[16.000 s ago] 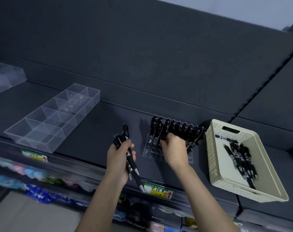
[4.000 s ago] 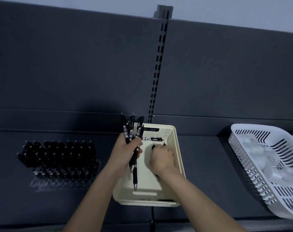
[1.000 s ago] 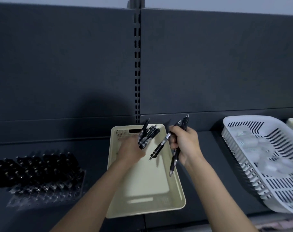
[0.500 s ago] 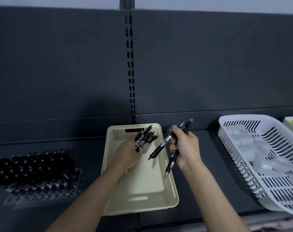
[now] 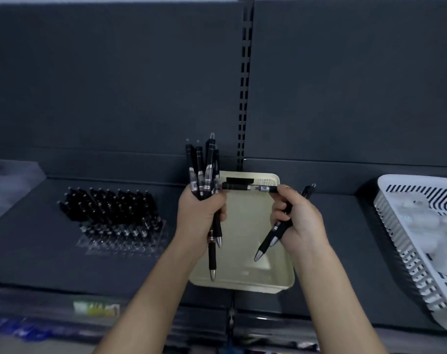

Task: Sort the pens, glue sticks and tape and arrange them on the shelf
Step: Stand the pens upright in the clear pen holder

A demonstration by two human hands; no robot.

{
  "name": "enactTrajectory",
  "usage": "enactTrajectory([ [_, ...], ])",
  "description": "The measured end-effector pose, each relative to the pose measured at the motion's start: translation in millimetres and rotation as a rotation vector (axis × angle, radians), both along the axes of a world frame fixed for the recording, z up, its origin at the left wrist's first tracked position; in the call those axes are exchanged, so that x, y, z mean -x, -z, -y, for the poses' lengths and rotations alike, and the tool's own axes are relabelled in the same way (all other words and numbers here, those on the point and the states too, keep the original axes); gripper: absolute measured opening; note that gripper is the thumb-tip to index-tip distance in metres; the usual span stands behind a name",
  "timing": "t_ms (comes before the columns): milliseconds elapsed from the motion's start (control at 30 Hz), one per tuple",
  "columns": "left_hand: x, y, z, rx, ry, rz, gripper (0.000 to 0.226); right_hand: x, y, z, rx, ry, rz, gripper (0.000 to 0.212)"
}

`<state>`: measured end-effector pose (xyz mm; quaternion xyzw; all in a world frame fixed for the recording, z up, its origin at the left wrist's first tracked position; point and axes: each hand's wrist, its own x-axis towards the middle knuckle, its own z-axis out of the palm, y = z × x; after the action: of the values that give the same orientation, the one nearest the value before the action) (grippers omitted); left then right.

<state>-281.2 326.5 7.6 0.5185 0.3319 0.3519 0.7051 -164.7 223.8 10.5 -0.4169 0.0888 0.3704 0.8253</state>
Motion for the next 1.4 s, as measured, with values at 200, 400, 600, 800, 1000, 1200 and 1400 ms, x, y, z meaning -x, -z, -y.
enactTrajectory([
  [200, 40.7, -8.5, 10.3, 0.048, -0.086, 0.157, 0.025, 45.1, -3.4, -7.8, -0.028, -0.219, -0.066, 0.007],
  [400, 87.6, -26.5, 4.0, 0.023, -0.164, 0.246, 0.023, 97.5, -15.1, -16.2, 0.067, -0.305, 0.091, 0.008],
  [600, 175.9, -30.1, -23.2, 0.032, -0.27, 0.268, 0.015, 164.5, -13.5, -33.9, -0.002, -0.193, -0.083, 0.012],
  [800, 245.9, -14.9, -47.6, 0.085, -0.312, 0.242, 0.014, 217.5, -11.0, -56.0, -0.093, -0.002, -0.173, 0.023],
  [1000, 279.5, 0.8, -69.1, 0.138, -0.338, 0.238, 0.012, 241.4, -8.1, -71.1, 0.098, 0.089, -0.005, 0.023],
  [1200, 278.1, 11.0, -88.0, 0.19, -0.345, 0.228, 0.015, 242.9, -6.8, -84.7, 0.25, 0.112, 0.244, 0.019],
  [1400, 267.7, 21.0, -102.1, 0.232, -0.378, 0.207, 0.013, 221.4, 3.5, -97.7, 0.561, 0.101, 0.725, 0.024],
])
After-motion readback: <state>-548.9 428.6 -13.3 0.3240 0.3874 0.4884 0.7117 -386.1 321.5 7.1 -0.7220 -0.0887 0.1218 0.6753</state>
